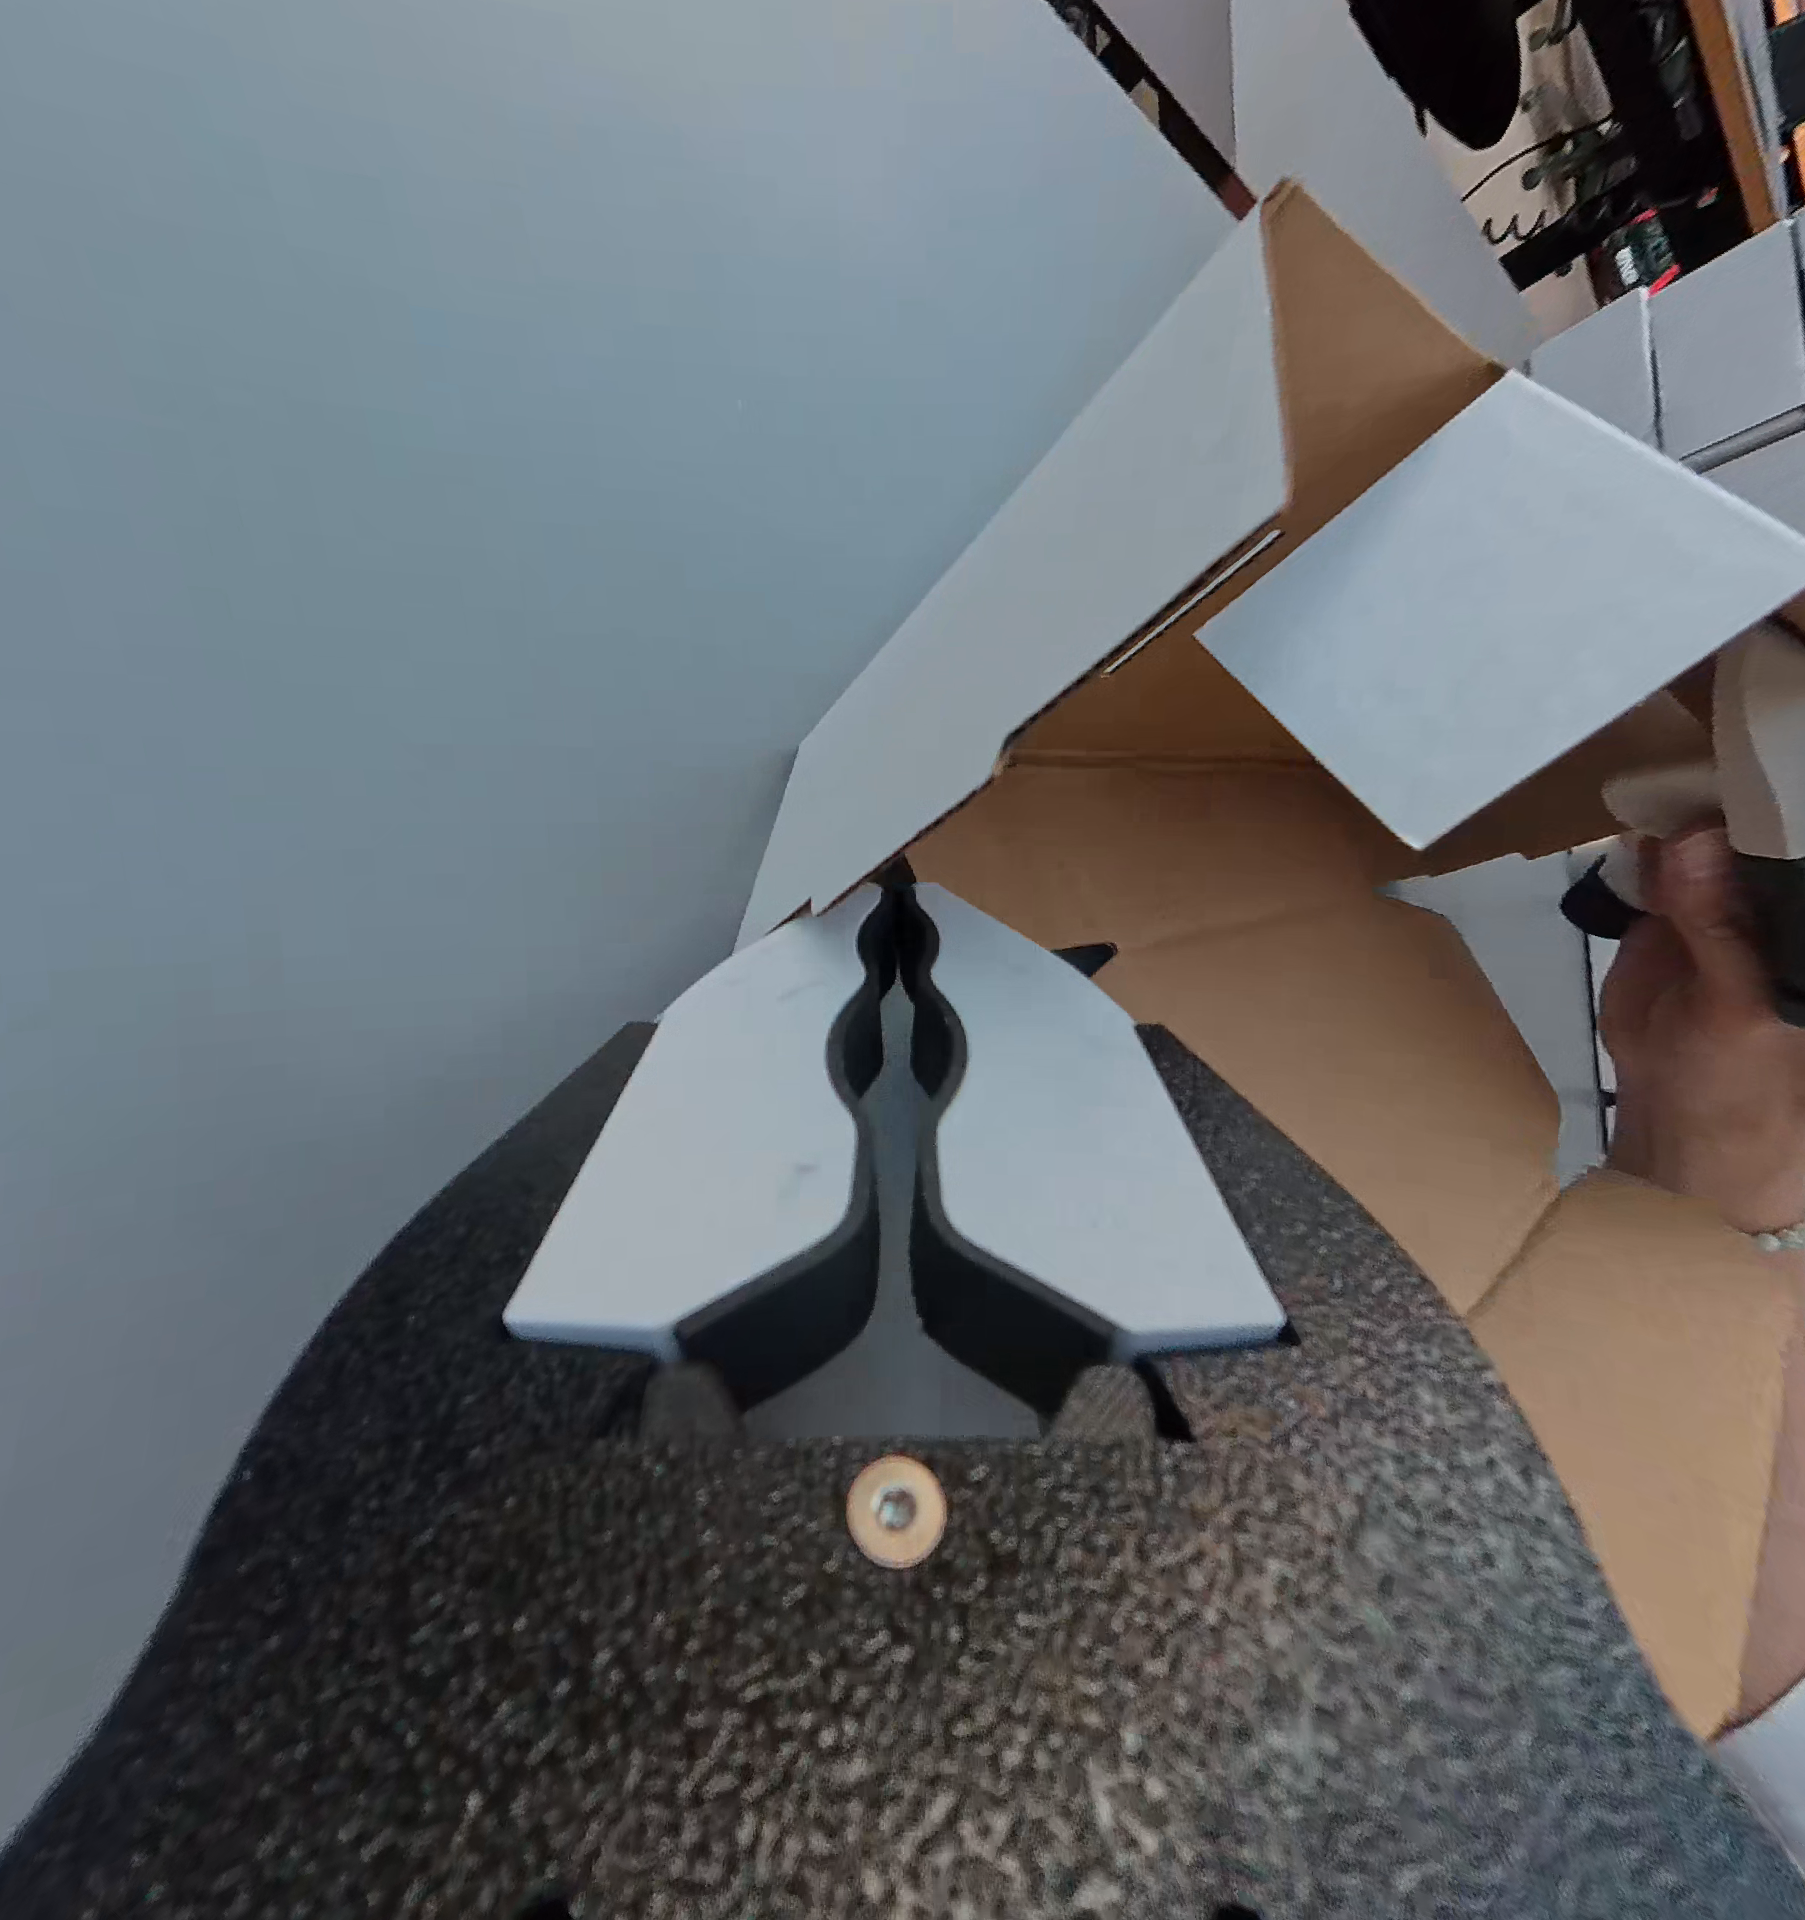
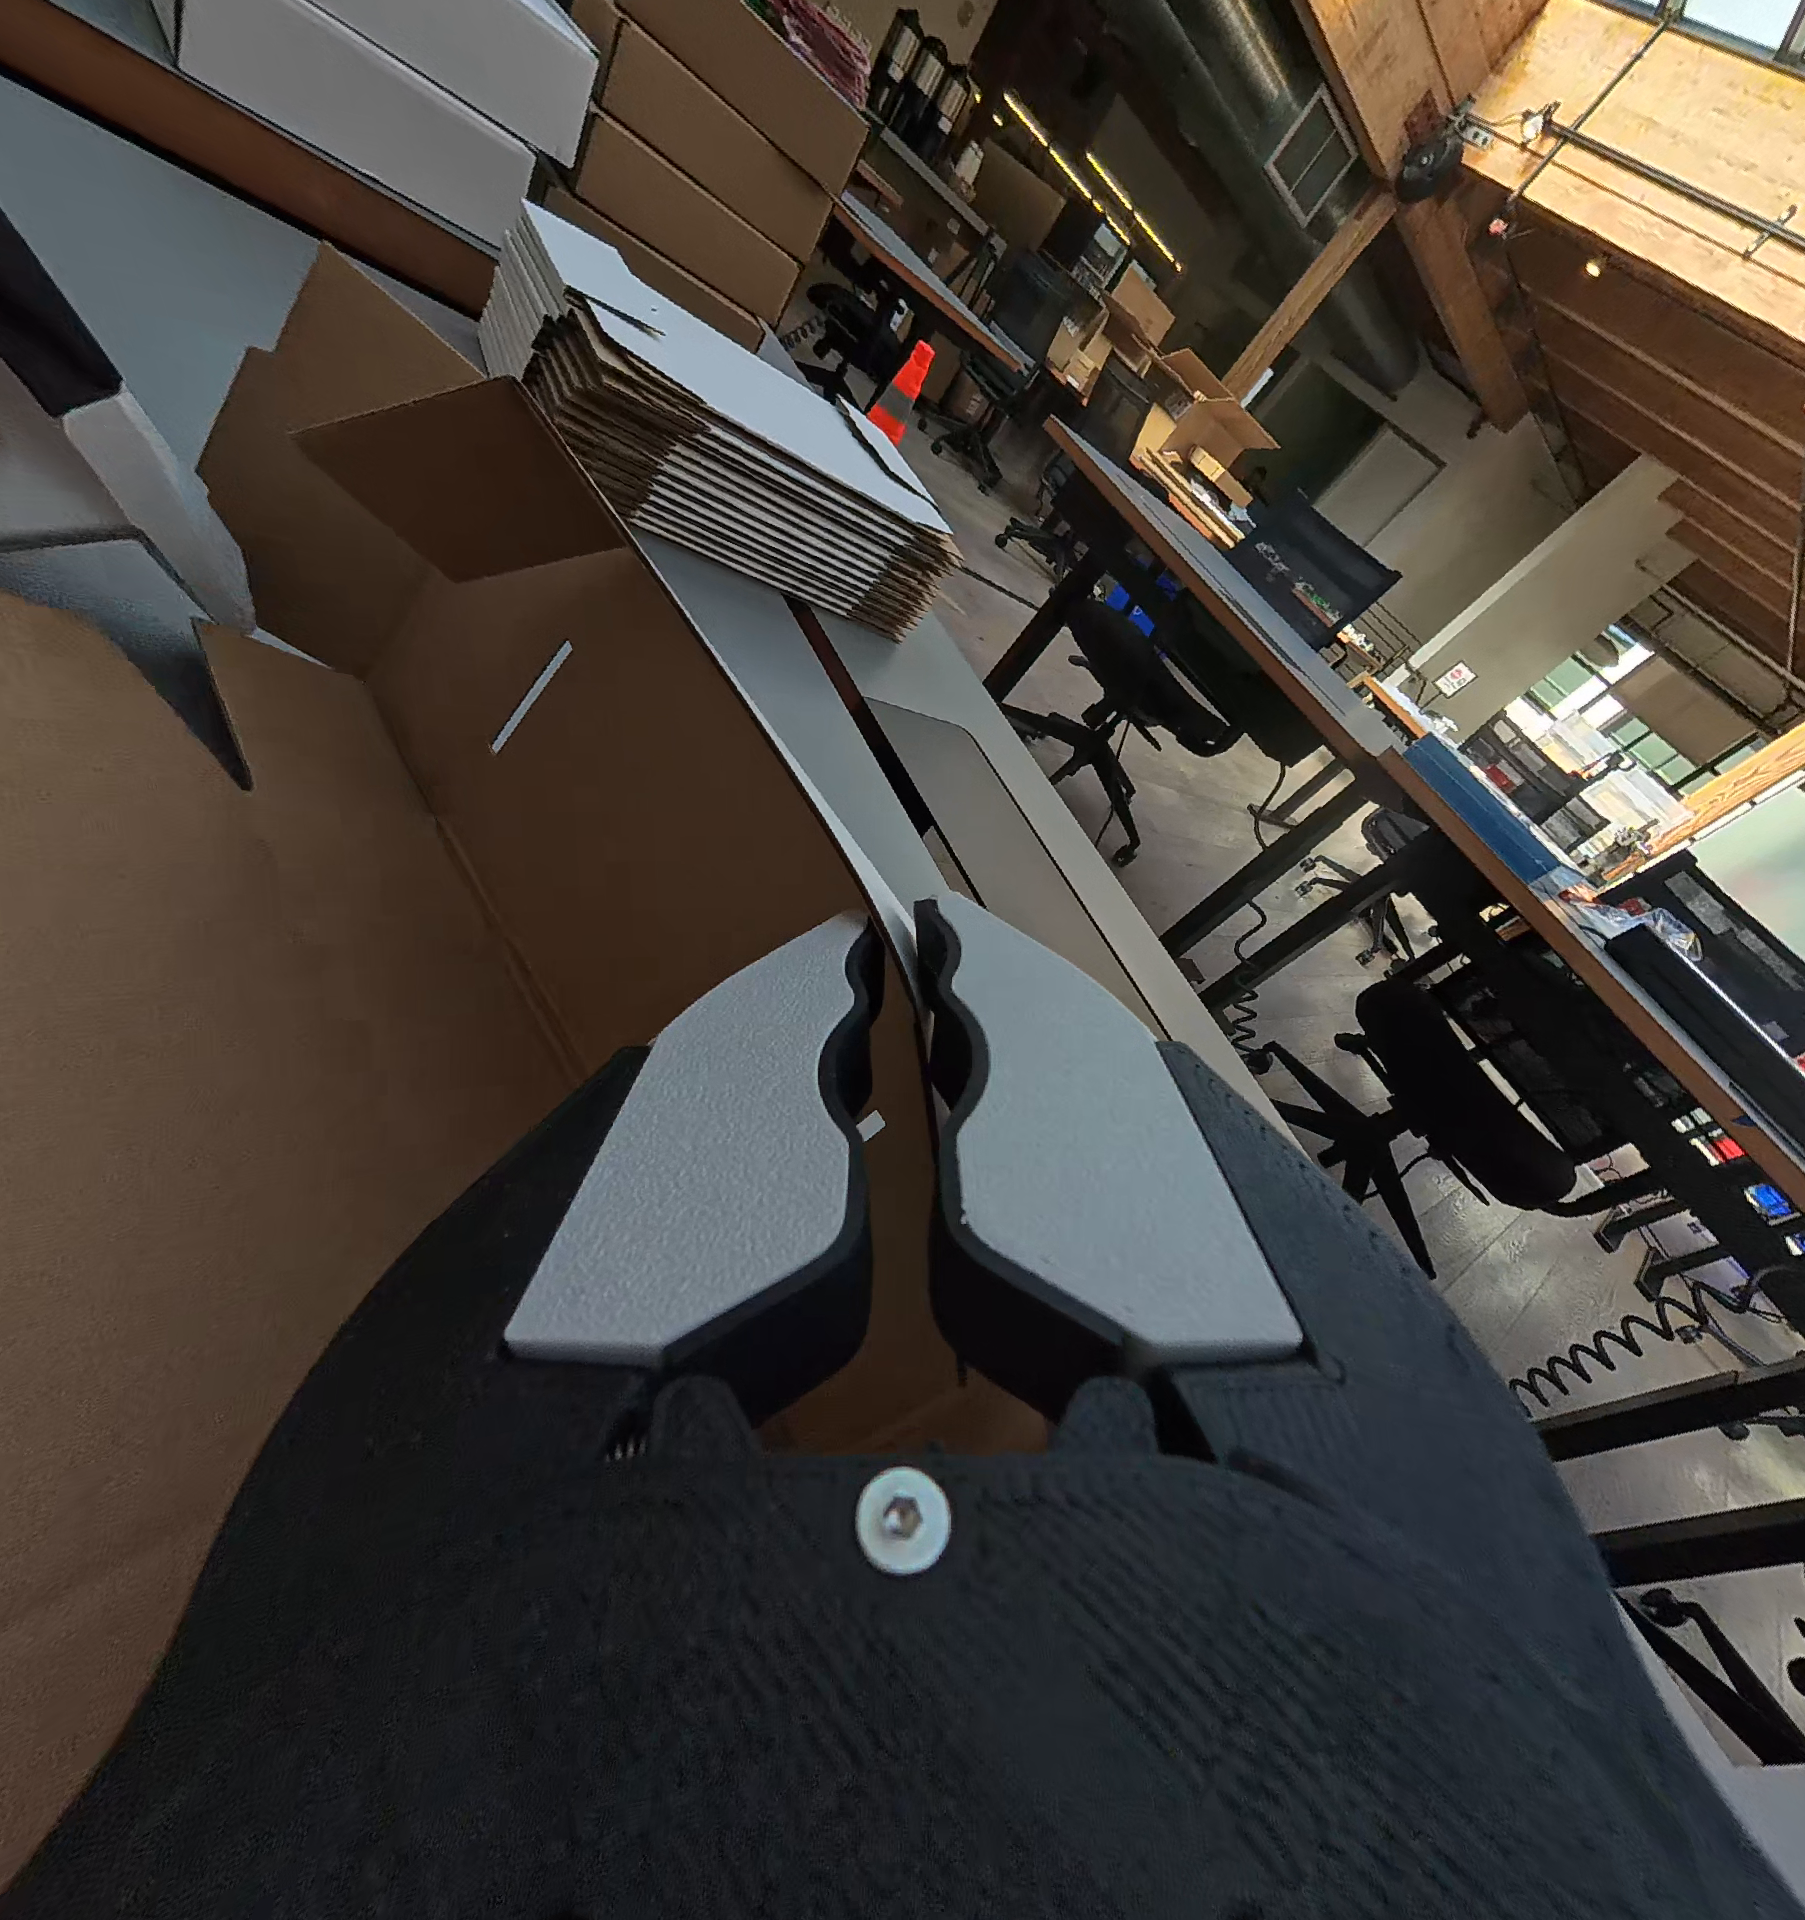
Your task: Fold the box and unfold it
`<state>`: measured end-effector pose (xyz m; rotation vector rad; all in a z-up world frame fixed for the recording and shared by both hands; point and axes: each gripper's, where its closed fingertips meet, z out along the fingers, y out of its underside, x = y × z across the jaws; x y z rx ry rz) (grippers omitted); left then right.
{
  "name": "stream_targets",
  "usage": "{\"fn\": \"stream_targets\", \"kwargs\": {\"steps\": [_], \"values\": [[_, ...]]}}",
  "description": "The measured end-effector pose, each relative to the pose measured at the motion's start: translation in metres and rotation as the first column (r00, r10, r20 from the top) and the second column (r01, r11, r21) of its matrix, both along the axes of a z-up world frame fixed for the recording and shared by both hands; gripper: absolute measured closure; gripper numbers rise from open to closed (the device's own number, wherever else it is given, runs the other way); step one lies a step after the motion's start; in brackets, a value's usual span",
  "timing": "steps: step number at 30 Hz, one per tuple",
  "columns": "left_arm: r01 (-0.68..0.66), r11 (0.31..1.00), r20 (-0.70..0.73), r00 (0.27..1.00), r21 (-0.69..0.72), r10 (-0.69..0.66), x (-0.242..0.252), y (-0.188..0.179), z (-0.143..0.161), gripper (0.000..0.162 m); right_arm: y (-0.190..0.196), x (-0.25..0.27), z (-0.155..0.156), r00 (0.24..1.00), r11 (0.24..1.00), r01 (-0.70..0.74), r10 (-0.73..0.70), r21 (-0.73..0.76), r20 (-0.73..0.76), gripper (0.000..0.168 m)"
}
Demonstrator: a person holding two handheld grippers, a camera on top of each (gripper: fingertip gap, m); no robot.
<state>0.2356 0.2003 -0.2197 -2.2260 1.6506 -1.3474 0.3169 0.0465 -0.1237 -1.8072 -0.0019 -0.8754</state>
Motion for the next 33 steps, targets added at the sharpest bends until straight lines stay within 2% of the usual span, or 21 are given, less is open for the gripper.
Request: {"fn": "stream_targets", "kwargs": {"steps": [1,6,9,12,15,17,18,21,23,26,28,30,32,33], "values": [[0.000,1.000,0.019,1.000,-0.022,0.000,0.001,-0.001,0.004,0.162,0.000,0.000,0.000,1.000,1.000,-0.002,0.002,0.008,-0.007,0.162],[-0.004,0.998,0.082,0.997,-0.065,0.009,0.004,-0.003,0.012,0.162,0.000,-0.001,0.000,1.000,1.000,-0.002,0.002,0.014,0.003,0.162],[0.048,0.981,0.121,0.992,-0.190,-0.025,0.006,-0.023,0.023,0.162,0.003,-0.005,0.001,1.000,1.000,-0.021,0.020,0.018,0.024,0.162],[0.103,0.995,0.092,0.990,0.001,-0.102,0.008,-0.034,0.011,0.162,0.005,-0.005,0.001,1.000,1.000,-0.017,0.017,0.012,0.018,0.162],[0.141,0.970,0.092,0.983,0.196,-0.161,0.012,-0.042,0.005,0.162,0.005,-0.004,0.000,1.000,1.000,-0.019,0.019,0.003,0.006,0.162],[0.177,0.900,0.086,0.970,0.398,-0.229,0.015,-0.043,0.002,0.162,0.005,-0.004,0.000,1.000,1.000,-0.018,0.018,-0.006,-0.002,0.162],[0.200,0.843,0.077,0.959,0.500,-0.273,0.016,-0.045,0.001,0.162,0.005,-0.004,0.000,1.000,1.000,-0.021,0.021,-0.010,-0.003,0.162],[0.262,0.608,0.009,0.914,0.749,-0.405,0.018,-0.052,-0.003,0.162,0.005,-0.004,-0.001,1.000,1.000,-0.026,0.026,-0.016,-0.007,0.162],[0.303,0.456,-0.066,0.883,0.837,-0.465,0.019,-0.057,-0.011,0.162,0.005,-0.004,-0.001,0.999,0.999,-0.035,0.035,-0.023,-0.005,0.162],[0.365,0.307,-0.172,0.843,0.879,-0.509,0.020,-0.058,-0.016,0.162,0.004,-0.004,-0.003,0.999,0.998,-0.043,0.044,-0.048,0.026,0.162],[0.405,0.242,-0.227,0.815,0.882,-0.534,0.020,-0.058,-0.016,0.162,0.004,-0.003,-0.004,0.997,0.997,-0.036,0.041,-0.074,0.072,0.162],[0.412,0.208,-0.241,0.798,0.887,-0.552,0.020,-0.058,-0.015,0.162,0.004,-0.004,-0.005,0.992,0.994,-0.030,0.043,-0.104,0.122,0.162],[0.380,0.229,-0.190,0.796,0.896,-0.575,0.019,-0.057,-0.009,0.162,0.003,-0.004,-0.006,0.985,0.991,-0.027,0.049,-0.129,0.168,0.162],[0.352,0.264,-0.144,0.802,0.898,-0.579,0.018,-0.055,-0.002,0.162,0.002,-0.004,-0.006,0.979,0.989,-0.022,0.050,-0.143,0.197,0.163]]}}
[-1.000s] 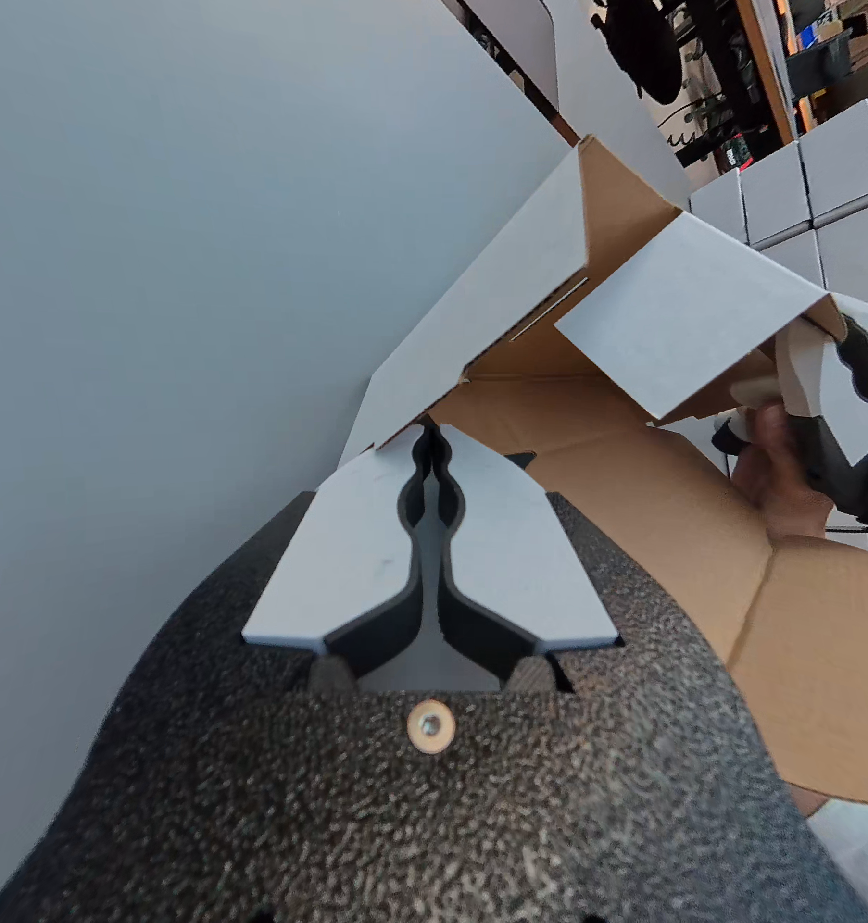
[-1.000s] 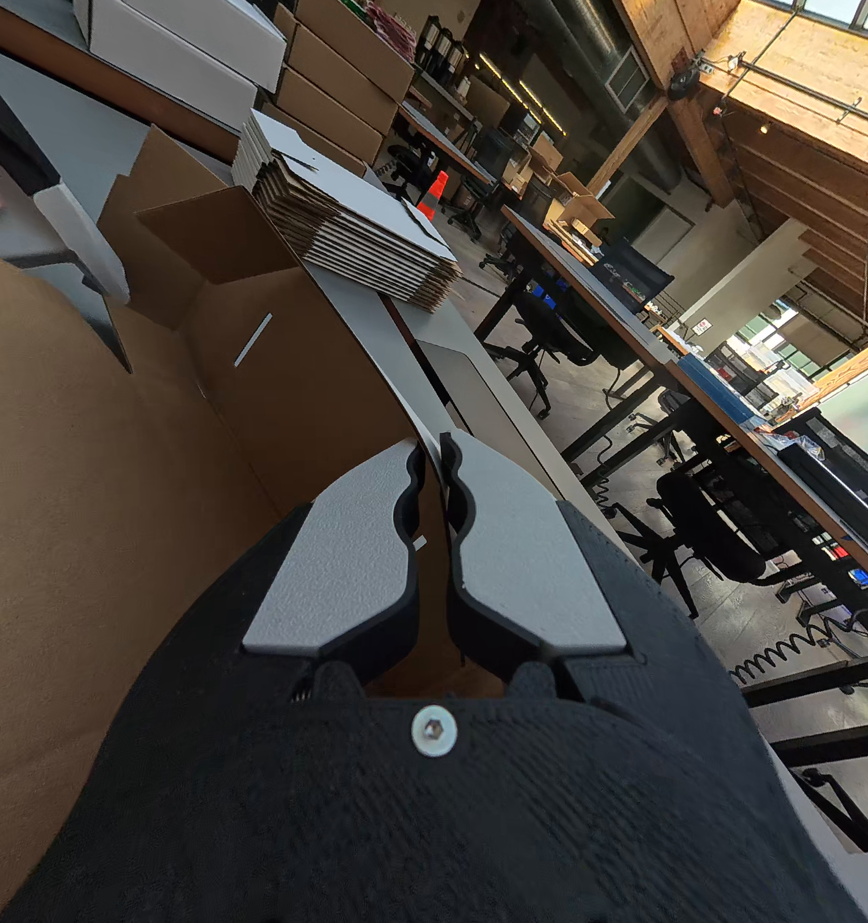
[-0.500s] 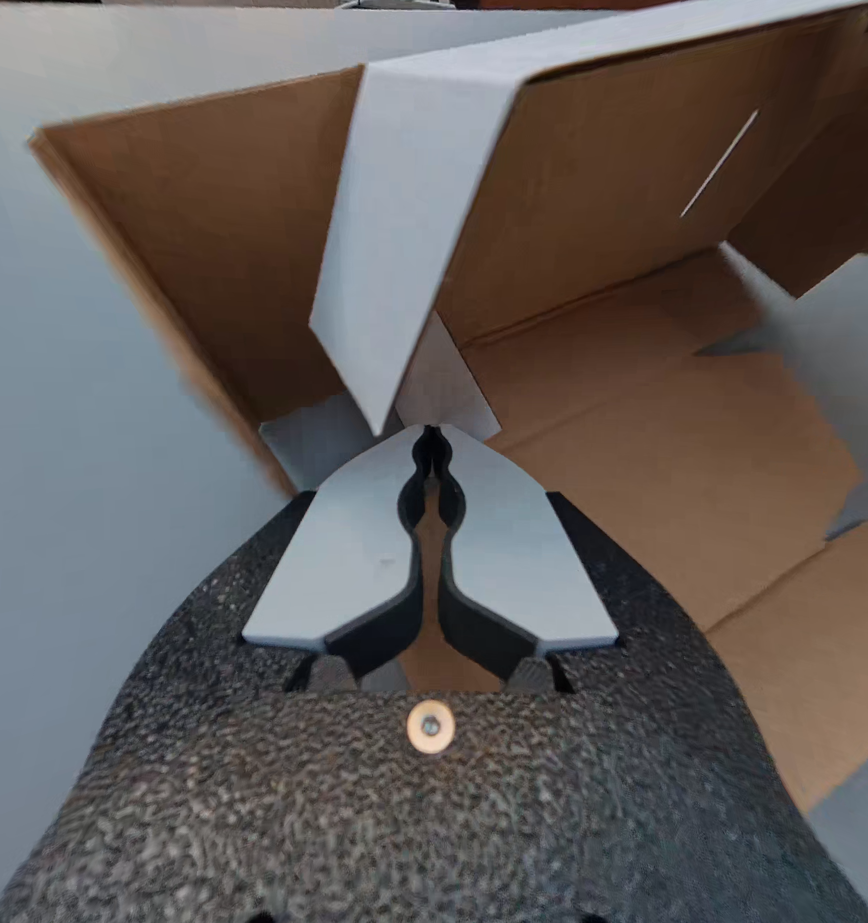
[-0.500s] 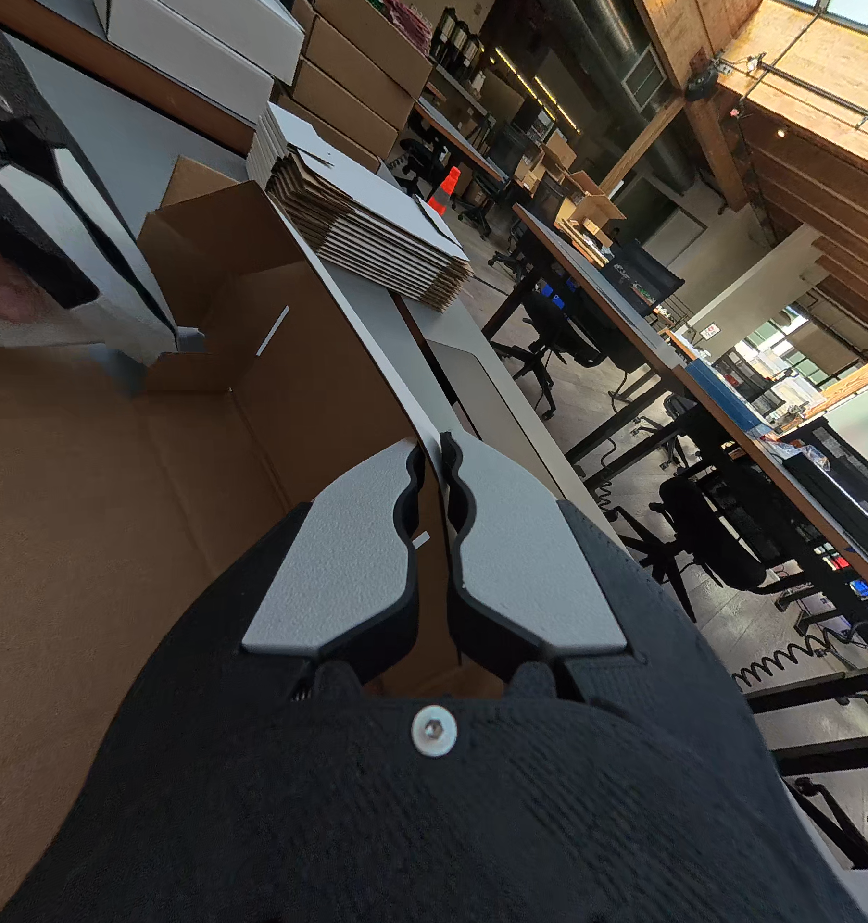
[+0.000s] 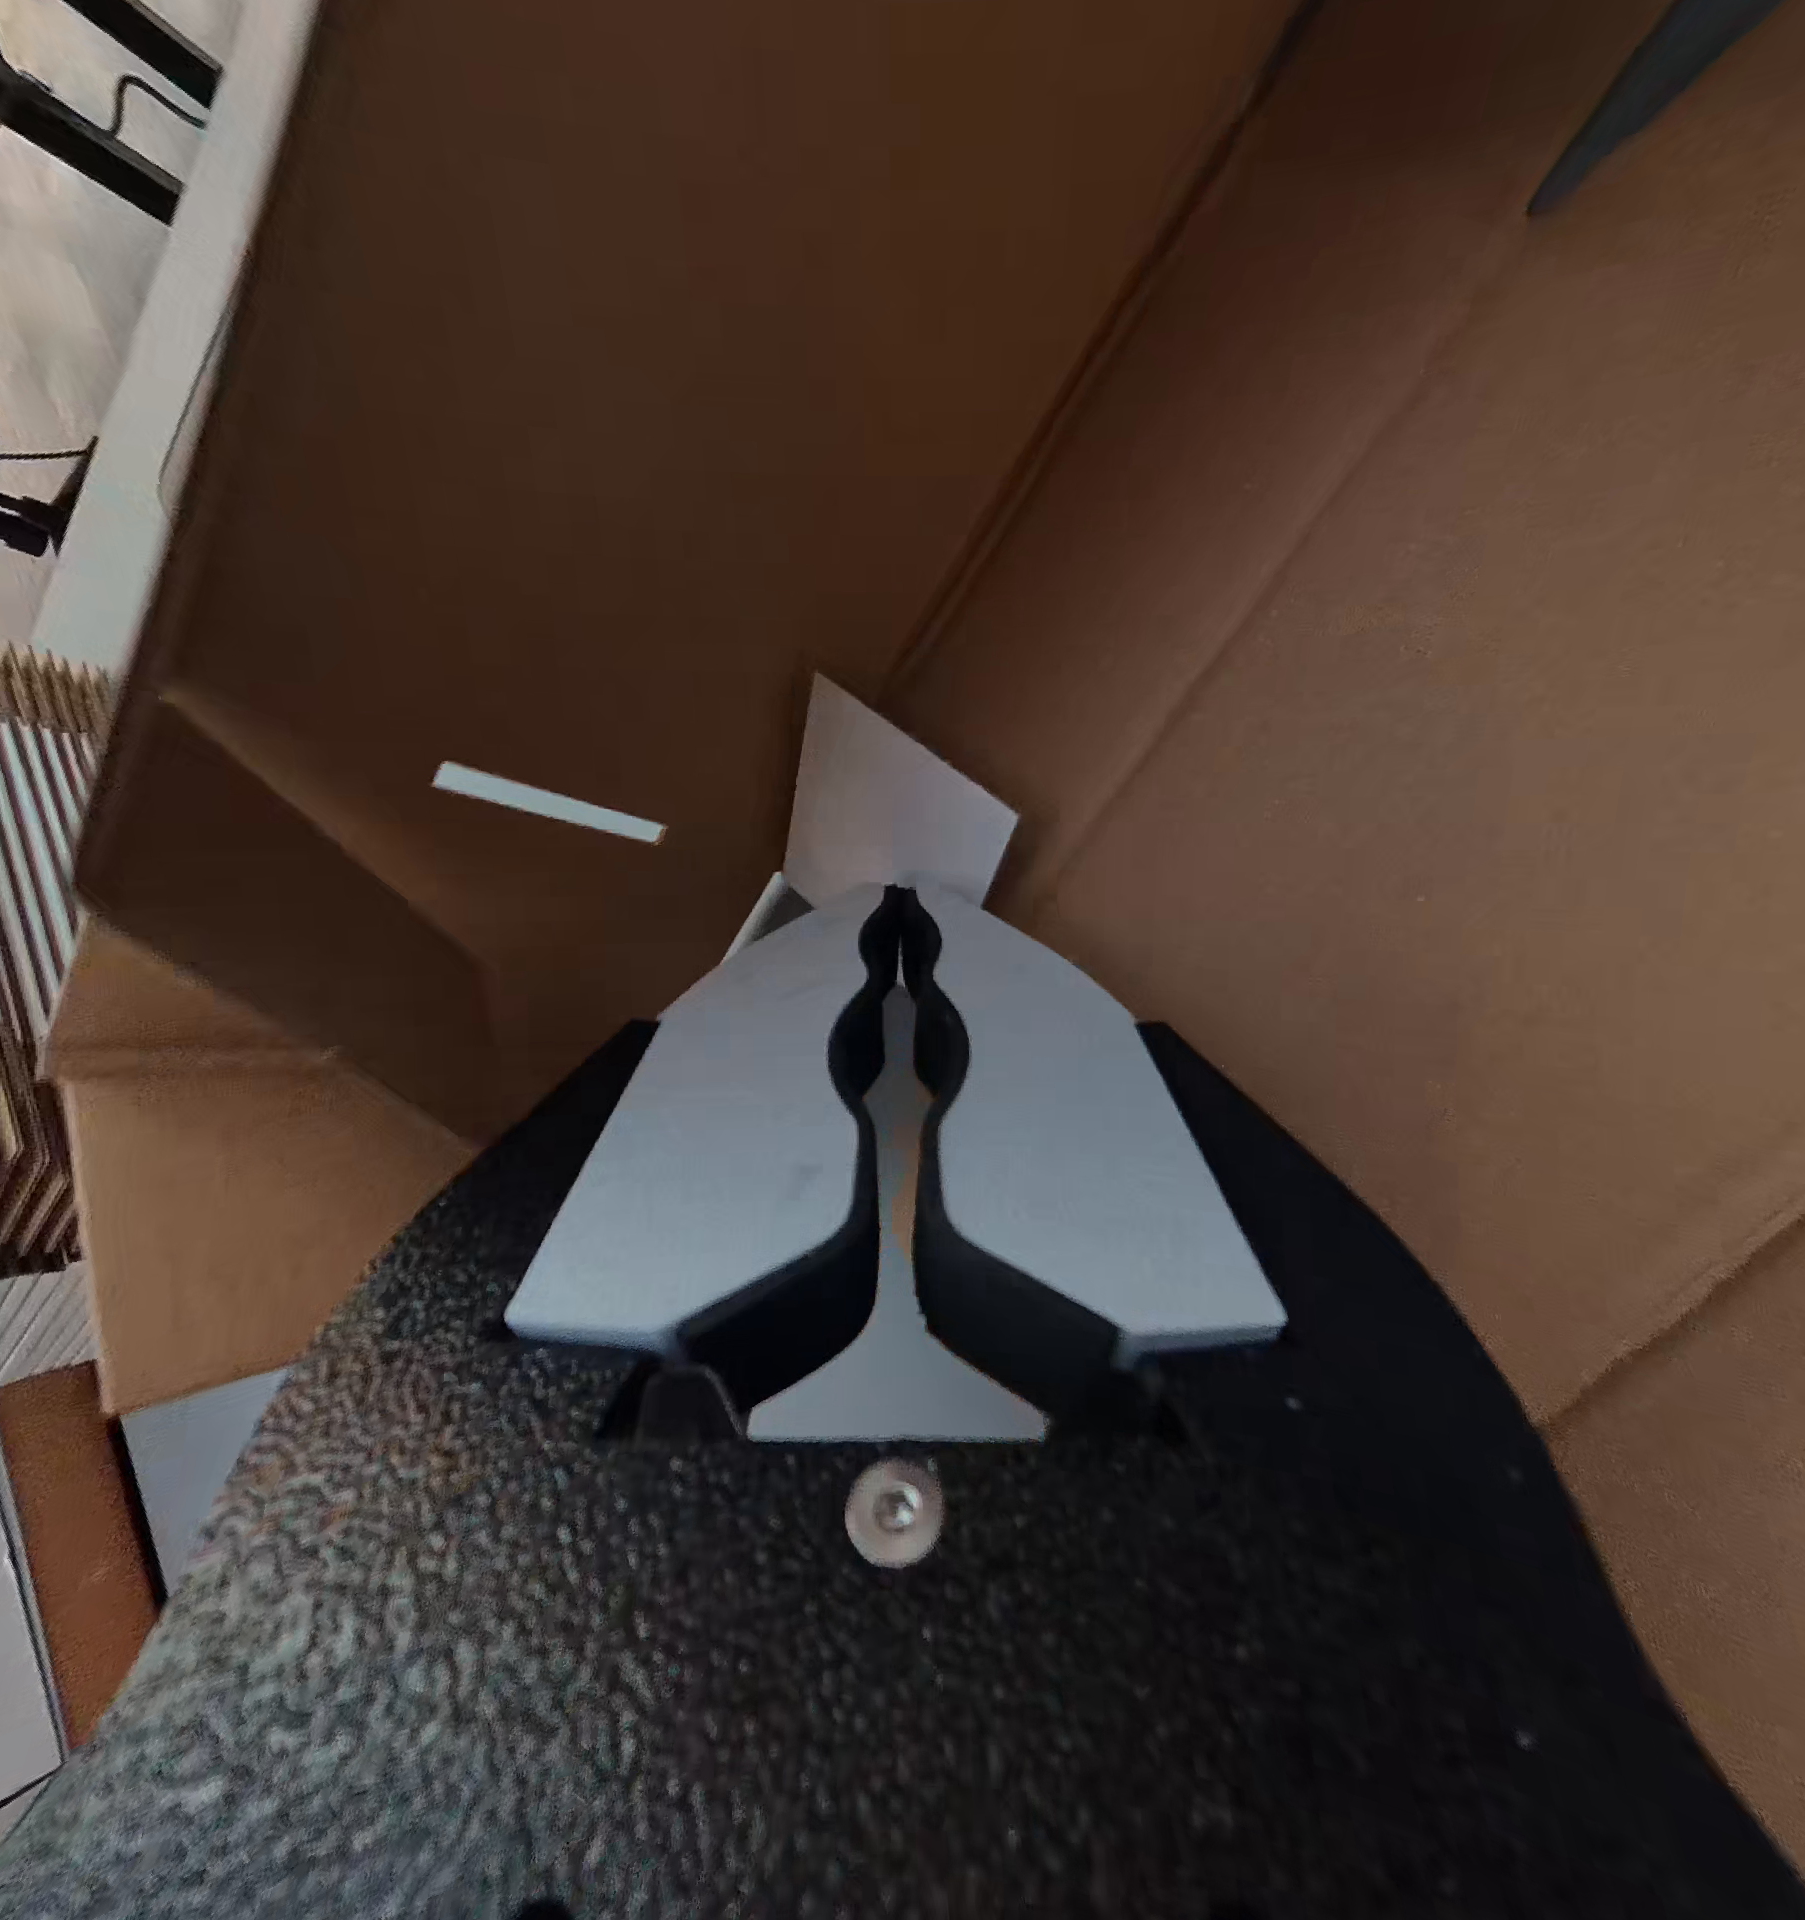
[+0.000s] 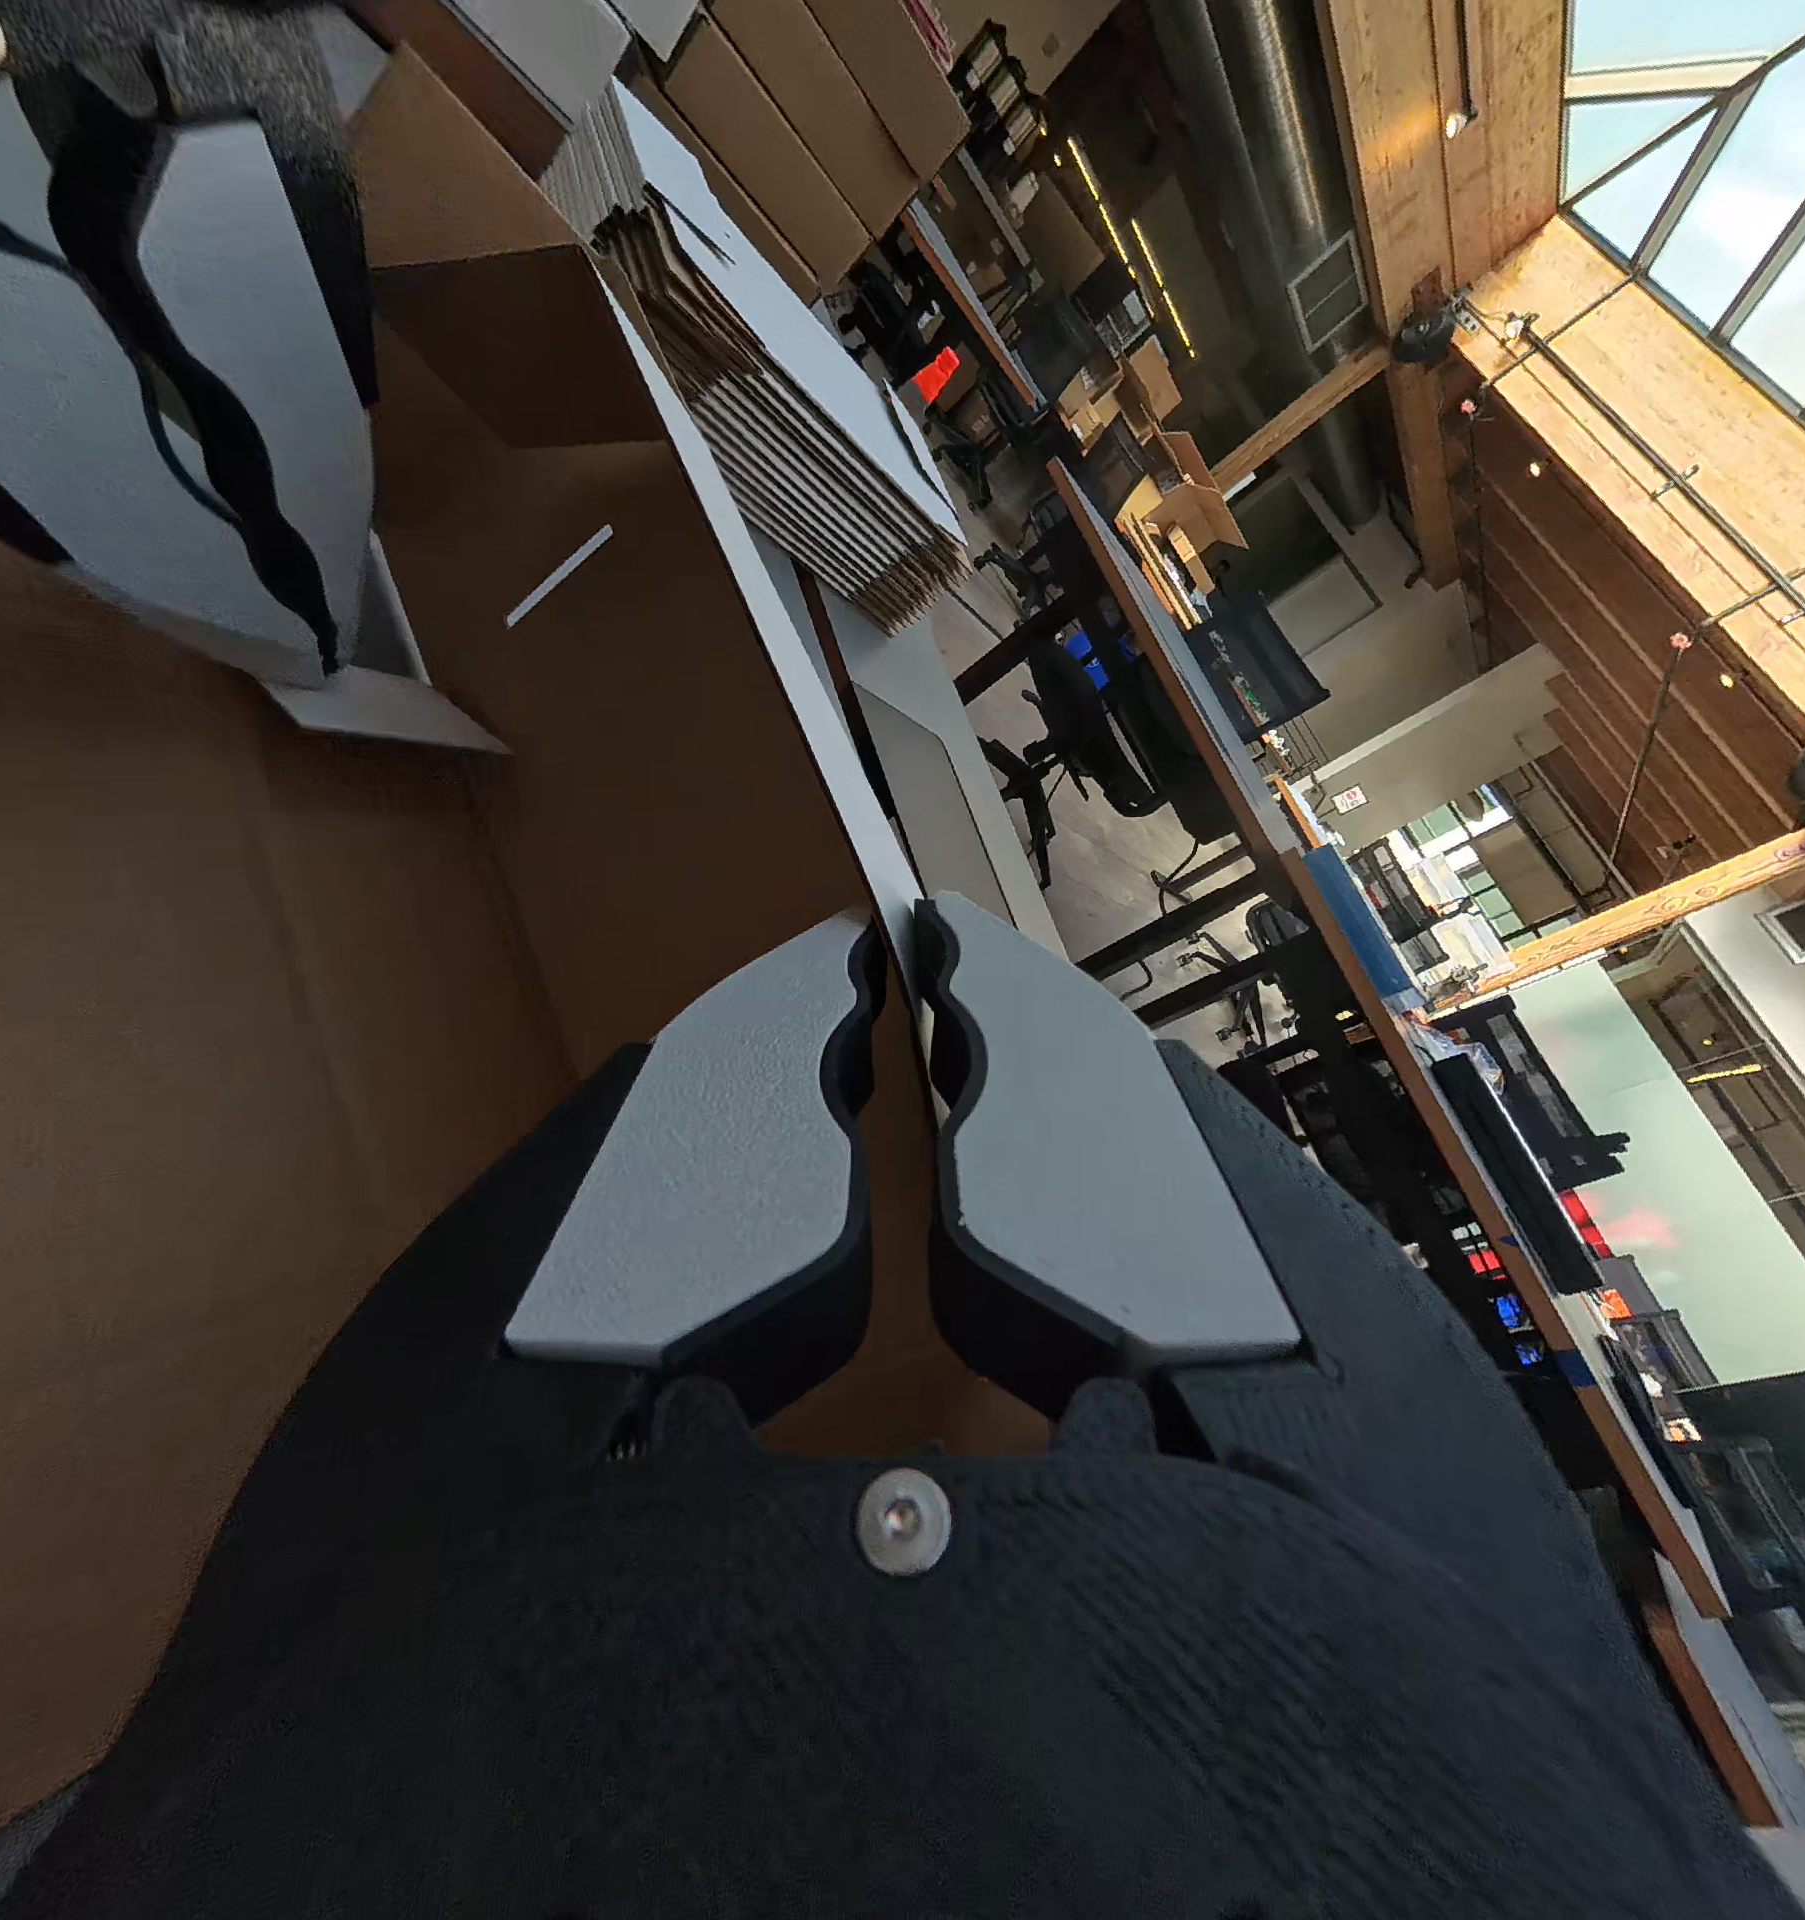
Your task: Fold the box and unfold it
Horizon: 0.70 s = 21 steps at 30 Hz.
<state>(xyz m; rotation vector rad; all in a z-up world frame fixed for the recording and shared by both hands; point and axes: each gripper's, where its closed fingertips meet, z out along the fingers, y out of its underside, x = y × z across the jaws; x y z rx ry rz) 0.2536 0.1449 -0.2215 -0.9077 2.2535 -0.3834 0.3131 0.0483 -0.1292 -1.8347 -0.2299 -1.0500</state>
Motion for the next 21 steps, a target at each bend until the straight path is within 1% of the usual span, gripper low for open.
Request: {"fn": "stream_targets", "kwargs": {"steps": [1,2,4,6,7,8,10,11,14,16,18,20,21], "values": [[-0.006,0.998,0.043,0.999,-0.055,0.008,-0.001,0.002,0.012,0.162,-0.002,0.001,0.000,0.999,1.000,0.009,-0.008,-0.018,0.037,0.163],[0.005,0.990,0.091,0.996,-0.139,0.008,-0.002,0.002,0.027,0.162,-0.003,0.002,0.000,0.997,0.999,0.013,-0.010,-0.040,0.080,0.163],[0.033,0.946,0.195,0.980,-0.323,0.032,-0.004,0.009,0.065,0.162,-0.004,0.002,-0.001,0.985,0.997,0.016,-0.002,-0.078,0.173,0.164],[0.006,0.899,0.298,0.945,-0.437,0.138,0.002,0.039,0.100,0.162,-0.006,0.005,-0.002,0.971,0.994,0.038,-0.013,-0.101,0.237,0.164],[-0.013,0.890,0.345,0.919,-0.455,0.190,0.008,0.059,0.113,0.162,-0.005,0.004,-0.002,0.963,0.993,0.037,-0.006,-0.110,0.269,0.165],[-0.024,0.892,0.374,0.903,-0.451,0.213,0.014,0.077,0.119,0.162,-0.005,0.005,-0.002,0.955,0.991,0.043,-0.004,-0.123,0.296,0.165],[-0.037,0.901,0.370,0.904,-0.432,0.215,0.030,0.102,0.113,0.162,-0.006,0.006,-0.003,0.944,0.988,0.052,0.000,-0.149,0.331,0.166],[-0.021,0.909,0.357,0.916,-0.417,0.185,0.039,0.106,0.106,0.162,-0.006,0.007,-0.003,0.940,0.986,0.057,0.001,-0.160,0.340,0.166],[0.060,0.925,0.273,0.961,-0.376,0.049,0.059,0.101,0.072,0.148,-0.005,0.010,-0.004,0.930,0.979,0.078,-0.004,-0.187,0.367,0.166],[0.120,0.929,0.235,0.971,-0.351,-0.037,0.068,0.094,0.054,0.139,-0.005,0.011,-0.005,0.920,0.975,0.087,0.000,-0.204,0.392,0.166],[0.145,0.912,0.208,0.976,-0.384,-0.068,0.074,0.089,0.045,0.142,-0.006,0.012,-0.005,0.917,0.970,0.105,-0.010,-0.218,0.398,0.166],[0.165,0.885,0.183,0.979,-0.436,-0.092,0.073,0.082,0.044,0.147,-0.009,0.014,-0.006,0.912,0.957,0.162,-0.051,-0.242,0.407,0.166],[0.186,0.872,0.164,0.979,-0.454,-0.123,0.068,0.077,0.043,0.155,-0.011,0.014,-0.007,0.908,0.944,0.210,-0.092,-0.255,0.408,0.166]]}}
